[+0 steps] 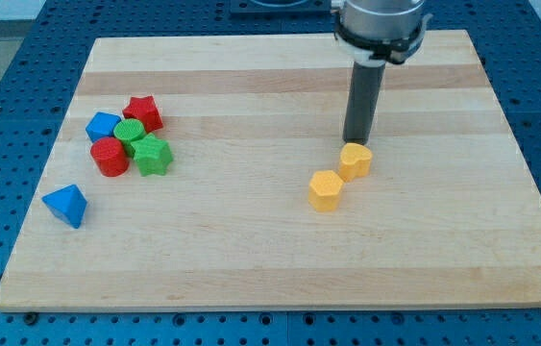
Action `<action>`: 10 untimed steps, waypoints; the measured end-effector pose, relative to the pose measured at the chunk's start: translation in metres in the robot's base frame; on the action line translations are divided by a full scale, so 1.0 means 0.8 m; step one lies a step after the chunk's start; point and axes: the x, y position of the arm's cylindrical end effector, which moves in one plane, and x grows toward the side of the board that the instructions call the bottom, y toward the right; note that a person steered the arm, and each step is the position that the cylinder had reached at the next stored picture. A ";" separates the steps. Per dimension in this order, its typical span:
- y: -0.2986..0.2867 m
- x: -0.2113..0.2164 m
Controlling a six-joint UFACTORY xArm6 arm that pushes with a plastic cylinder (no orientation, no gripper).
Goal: Keep yellow heart above right to yellow hexagon
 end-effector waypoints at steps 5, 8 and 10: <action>0.023 0.035; 0.001 0.036; 0.001 0.042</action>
